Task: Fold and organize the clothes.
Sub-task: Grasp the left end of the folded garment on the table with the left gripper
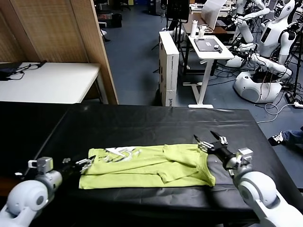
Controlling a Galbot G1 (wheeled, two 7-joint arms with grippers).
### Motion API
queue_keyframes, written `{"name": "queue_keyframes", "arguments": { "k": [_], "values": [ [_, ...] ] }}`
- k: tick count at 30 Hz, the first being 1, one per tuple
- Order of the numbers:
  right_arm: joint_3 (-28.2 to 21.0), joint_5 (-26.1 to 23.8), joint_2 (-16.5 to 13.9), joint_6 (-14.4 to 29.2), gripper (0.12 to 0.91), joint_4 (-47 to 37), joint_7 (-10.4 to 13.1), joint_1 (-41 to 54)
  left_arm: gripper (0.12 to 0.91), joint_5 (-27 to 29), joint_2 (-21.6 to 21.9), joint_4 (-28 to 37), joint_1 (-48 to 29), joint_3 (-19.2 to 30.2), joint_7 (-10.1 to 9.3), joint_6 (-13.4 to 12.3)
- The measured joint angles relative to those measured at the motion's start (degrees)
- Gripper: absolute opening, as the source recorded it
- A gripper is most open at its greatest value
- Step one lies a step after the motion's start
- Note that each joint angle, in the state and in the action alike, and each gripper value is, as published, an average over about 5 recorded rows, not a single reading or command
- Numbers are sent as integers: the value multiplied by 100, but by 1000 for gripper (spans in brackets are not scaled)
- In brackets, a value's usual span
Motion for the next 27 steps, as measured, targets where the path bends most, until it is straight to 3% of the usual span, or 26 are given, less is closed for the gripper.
{"name": "queue_keyframes", "arguments": {
  "k": [3, 7, 13, 27],
  "values": [
    [334, 114, -31, 58, 907, 255, 16, -383, 907, -324, 29, -46, 221, -283, 132, 155],
    [695, 174, -30, 64, 907, 496, 5, -810, 907, -575, 34, -31, 481, -607, 446, 347],
    [919, 196, -79, 56, 907, 636, -10, -1091, 907, -750, -15, 50, 661, -825, 797, 558],
    [1030, 224, -140, 17, 907, 744, -5, -1245, 907, -783, -286, 277, 431, -530, 922, 663]
  ]
}}
